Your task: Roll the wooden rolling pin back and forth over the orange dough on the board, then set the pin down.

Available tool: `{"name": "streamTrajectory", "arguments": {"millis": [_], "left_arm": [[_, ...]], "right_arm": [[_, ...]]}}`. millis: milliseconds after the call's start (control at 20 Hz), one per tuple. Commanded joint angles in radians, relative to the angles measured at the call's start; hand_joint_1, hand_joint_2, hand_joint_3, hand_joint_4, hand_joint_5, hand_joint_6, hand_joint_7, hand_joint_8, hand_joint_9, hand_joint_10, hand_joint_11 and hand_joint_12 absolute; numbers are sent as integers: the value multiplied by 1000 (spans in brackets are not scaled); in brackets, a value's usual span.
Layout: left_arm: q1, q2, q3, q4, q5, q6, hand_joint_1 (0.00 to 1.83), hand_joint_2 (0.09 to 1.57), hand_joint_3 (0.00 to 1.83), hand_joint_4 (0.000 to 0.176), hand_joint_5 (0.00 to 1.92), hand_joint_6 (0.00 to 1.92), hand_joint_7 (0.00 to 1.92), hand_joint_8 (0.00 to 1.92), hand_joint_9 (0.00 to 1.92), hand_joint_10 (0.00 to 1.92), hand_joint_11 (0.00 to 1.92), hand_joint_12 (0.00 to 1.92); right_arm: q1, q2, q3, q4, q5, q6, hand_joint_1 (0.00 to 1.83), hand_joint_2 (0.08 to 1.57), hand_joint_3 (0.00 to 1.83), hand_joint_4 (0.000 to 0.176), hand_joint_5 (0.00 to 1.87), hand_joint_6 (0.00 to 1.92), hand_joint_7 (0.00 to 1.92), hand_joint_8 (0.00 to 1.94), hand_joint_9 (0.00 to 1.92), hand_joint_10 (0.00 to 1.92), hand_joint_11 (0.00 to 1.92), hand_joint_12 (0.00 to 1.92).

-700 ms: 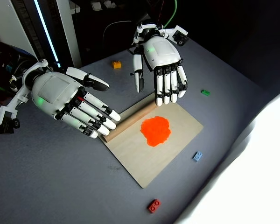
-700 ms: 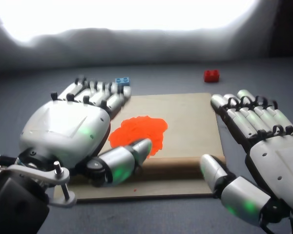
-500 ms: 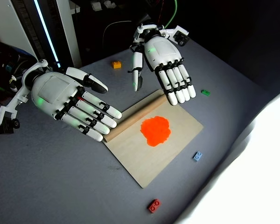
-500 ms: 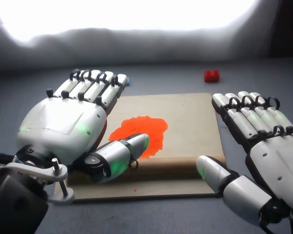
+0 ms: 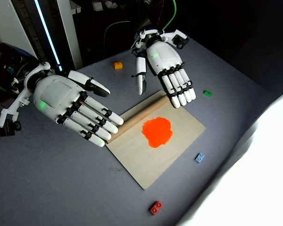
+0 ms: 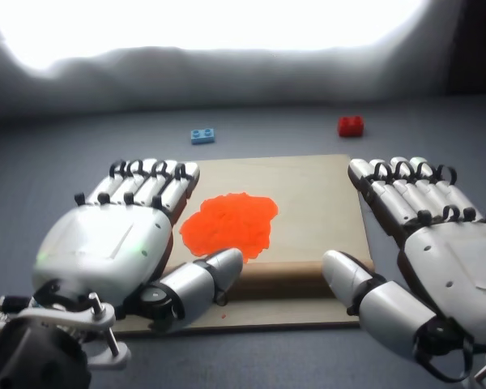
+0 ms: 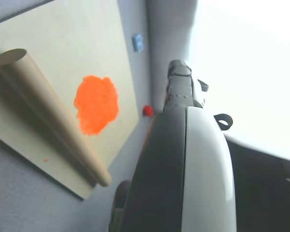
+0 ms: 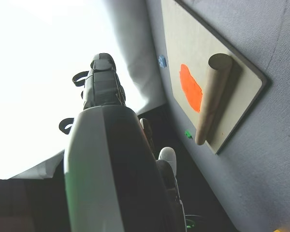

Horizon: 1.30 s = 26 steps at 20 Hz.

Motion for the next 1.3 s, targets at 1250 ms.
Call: {"name": "streamTrajectory", "arguments": {"millis": [1250], "left_arm": [[138, -161, 151, 143, -187, -95, 0, 1299, 4, 0, 16, 1, 26, 0, 5, 1, 0, 74]], "right_arm": [[45, -326, 337, -65, 25, -48, 0, 1313, 60, 0, 55, 46, 51, 0, 9, 2, 0, 0]]}}
